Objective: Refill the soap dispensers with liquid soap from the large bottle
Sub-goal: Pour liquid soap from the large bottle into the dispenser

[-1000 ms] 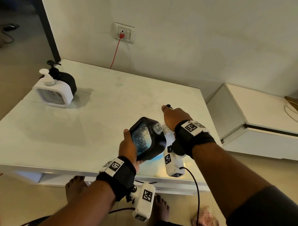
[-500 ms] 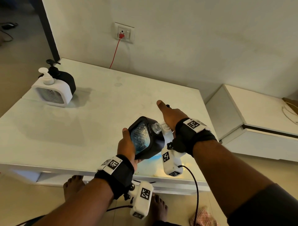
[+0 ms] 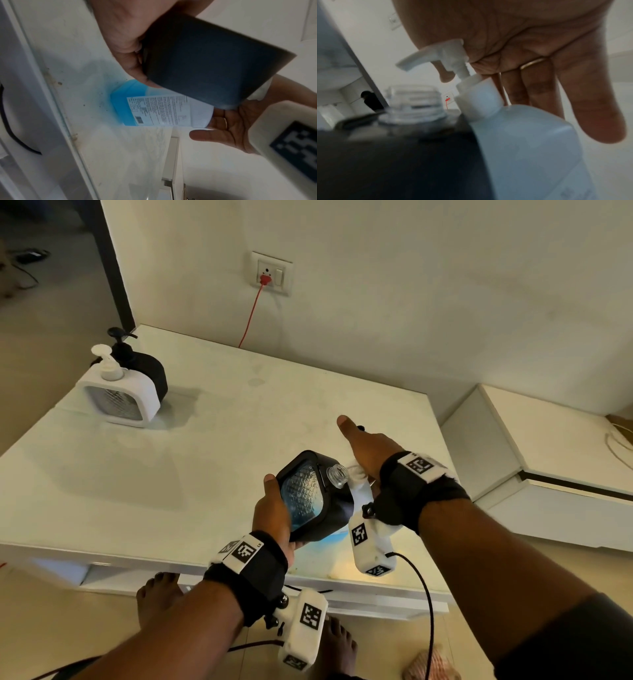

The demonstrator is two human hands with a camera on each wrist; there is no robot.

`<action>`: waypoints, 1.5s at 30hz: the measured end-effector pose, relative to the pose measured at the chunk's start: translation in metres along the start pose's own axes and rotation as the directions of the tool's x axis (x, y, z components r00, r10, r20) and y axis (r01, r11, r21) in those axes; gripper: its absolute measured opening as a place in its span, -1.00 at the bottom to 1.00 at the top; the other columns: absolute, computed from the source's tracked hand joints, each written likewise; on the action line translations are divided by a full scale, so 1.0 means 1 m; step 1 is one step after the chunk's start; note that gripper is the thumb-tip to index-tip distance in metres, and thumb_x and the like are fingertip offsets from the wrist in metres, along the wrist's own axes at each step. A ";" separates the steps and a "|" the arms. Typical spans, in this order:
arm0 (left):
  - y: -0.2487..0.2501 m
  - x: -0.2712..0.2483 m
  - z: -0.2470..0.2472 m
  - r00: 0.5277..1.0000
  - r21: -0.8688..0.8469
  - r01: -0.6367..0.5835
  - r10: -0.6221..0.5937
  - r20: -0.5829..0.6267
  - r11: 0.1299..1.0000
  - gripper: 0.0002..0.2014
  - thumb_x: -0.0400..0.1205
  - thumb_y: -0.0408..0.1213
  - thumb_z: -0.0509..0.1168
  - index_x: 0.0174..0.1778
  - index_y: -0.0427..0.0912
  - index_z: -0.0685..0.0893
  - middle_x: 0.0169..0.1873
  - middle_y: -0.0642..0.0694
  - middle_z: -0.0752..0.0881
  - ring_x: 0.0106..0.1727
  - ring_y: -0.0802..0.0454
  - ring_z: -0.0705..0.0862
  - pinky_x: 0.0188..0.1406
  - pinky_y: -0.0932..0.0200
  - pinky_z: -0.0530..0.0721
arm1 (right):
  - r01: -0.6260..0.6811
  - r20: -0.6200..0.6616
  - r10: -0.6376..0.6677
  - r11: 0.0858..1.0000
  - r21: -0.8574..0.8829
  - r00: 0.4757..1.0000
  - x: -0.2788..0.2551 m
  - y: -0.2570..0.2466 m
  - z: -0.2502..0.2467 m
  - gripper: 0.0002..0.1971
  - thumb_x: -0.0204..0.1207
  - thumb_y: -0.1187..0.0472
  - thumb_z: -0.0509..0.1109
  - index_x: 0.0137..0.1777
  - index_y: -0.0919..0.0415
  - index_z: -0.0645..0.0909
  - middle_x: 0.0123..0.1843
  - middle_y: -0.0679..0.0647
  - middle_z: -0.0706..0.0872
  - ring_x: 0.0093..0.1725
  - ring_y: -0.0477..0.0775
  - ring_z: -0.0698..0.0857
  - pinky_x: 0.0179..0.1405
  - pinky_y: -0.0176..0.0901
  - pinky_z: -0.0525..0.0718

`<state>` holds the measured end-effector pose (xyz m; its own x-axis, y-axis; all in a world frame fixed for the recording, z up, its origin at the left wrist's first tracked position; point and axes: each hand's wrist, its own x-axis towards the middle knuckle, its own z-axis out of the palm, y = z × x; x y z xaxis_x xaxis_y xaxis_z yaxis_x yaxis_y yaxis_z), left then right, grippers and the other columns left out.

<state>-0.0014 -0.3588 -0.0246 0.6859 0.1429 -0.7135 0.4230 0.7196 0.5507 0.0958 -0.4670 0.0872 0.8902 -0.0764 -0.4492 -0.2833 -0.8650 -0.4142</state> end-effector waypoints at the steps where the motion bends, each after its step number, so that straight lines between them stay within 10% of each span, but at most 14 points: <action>1: 0.000 0.001 0.000 1.000 0.000 0.002 -0.002 -0.003 1.000 -0.47 0.80 0.31 0.01 0.36 0.03 0.68 0.26 -0.26 0.77 0.23 -0.31 0.76 0.25 -0.30 0.76 | 0.008 0.024 -0.008 1.000 0.012 1.000 0.000 -0.002 -0.001 -0.17 0.50 -0.58 -0.14 -0.17 0.19 0.59 -0.23 0.14 0.66 -0.30 0.11 0.60 0.13 0.02 0.61; 4: -0.001 0.000 0.000 1.000 0.001 0.002 -0.002 -0.002 1.000 -0.45 0.80 0.31 0.01 0.43 0.03 0.66 0.28 -0.26 0.76 0.24 -0.32 0.76 0.26 -0.32 0.76 | 0.013 0.002 -0.013 1.000 0.001 1.000 0.006 0.001 0.001 -0.20 0.54 -0.55 -0.11 -0.22 0.20 0.57 -0.08 0.25 0.68 -0.20 0.16 0.62 0.10 0.00 0.55; 8: -0.001 -0.001 -0.001 1.000 0.004 -0.002 0.002 -0.002 1.000 -0.48 0.80 0.31 0.01 0.34 0.05 0.67 0.25 -0.24 0.77 0.20 -0.30 0.76 0.19 -0.25 0.79 | -0.010 -0.062 0.008 1.000 -0.029 0.998 0.013 0.005 0.006 -0.26 0.62 -0.41 0.00 0.44 0.19 0.55 0.55 0.22 0.52 0.34 0.27 0.61 0.40 0.03 0.49; 17: -0.002 -0.002 -0.001 1.000 0.008 0.001 -0.001 -0.003 1.000 -0.47 0.81 0.29 0.01 0.44 0.03 0.63 0.29 -0.26 0.74 0.22 -0.30 0.75 0.03 -0.15 0.80 | -0.019 -0.119 0.012 0.999 -0.050 0.993 0.008 0.010 0.009 -0.28 0.64 -0.37 0.03 0.57 0.14 0.44 0.44 0.20 0.60 0.36 0.28 0.59 0.33 0.04 0.47; 24: -0.001 -0.002 -0.001 1.000 -0.014 -0.003 0.003 0.007 1.000 -0.51 0.81 0.28 0.02 0.36 0.04 0.65 0.30 -0.26 0.74 0.26 -0.32 0.74 0.31 -0.32 0.73 | 0.013 -0.002 -0.013 0.999 0.030 1.000 0.006 0.001 0.002 -0.21 0.53 -0.55 -0.11 -0.19 0.18 0.57 -0.15 0.17 0.66 -0.23 0.13 0.62 0.05 -0.01 0.56; 30: -0.001 -0.003 0.000 1.000 -0.001 -0.007 0.007 0.006 1.000 -0.58 0.82 0.25 0.02 0.12 0.08 0.66 0.21 -0.24 0.74 0.19 -0.29 0.74 0.11 -0.17 0.78 | 0.002 -0.045 -0.003 1.000 -0.030 0.999 0.009 0.004 0.006 -0.30 0.62 -0.42 -0.01 0.17 0.20 0.62 0.29 0.23 0.67 0.20 0.25 0.63 0.15 -0.04 0.44; 36: -0.002 -0.004 0.001 1.000 -0.013 -0.007 0.007 -0.005 1.000 -0.49 0.81 0.27 0.03 0.42 0.01 0.63 0.28 -0.27 0.73 0.20 -0.30 0.74 0.00 -0.15 0.79 | 0.052 -0.107 -0.059 0.996 -0.068 0.993 -0.001 0.006 0.009 -0.52 0.78 0.01 -0.04 0.40 0.31 0.54 0.32 0.31 0.64 0.30 0.36 0.62 0.13 0.05 0.53; 41: -0.003 -0.002 0.000 1.000 -0.016 -0.016 0.016 -0.003 1.000 -0.52 0.82 0.26 0.02 0.38 0.02 0.62 0.28 -0.26 0.71 0.17 -0.28 0.73 0.06 -0.19 0.77 | -0.011 -0.057 0.010 1.000 -0.020 0.998 0.000 0.003 0.007 -0.34 0.68 -0.31 0.01 0.46 0.21 0.52 0.40 0.22 0.61 0.27 0.26 0.60 0.15 -0.03 0.43; 45: -0.002 0.001 -0.001 1.000 -0.009 -0.016 0.016 -0.012 1.000 -0.55 0.81 0.28 0.03 0.20 0.05 0.67 0.27 -0.26 0.73 0.23 -0.32 0.73 0.26 -0.30 0.75 | 0.048 0.042 -0.049 0.999 0.024 0.998 -0.005 -0.002 -0.005 -0.19 0.63 -0.45 -0.11 0.33 0.24 0.62 0.02 0.19 0.64 -0.01 0.19 0.62 0.15 -0.05 0.49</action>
<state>-0.0022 -0.3595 -0.0269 0.6853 0.1623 -0.7099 0.4065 0.7236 0.5578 0.0935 -0.4677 0.0942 0.8872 -0.0130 -0.4612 -0.2487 -0.8554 -0.4544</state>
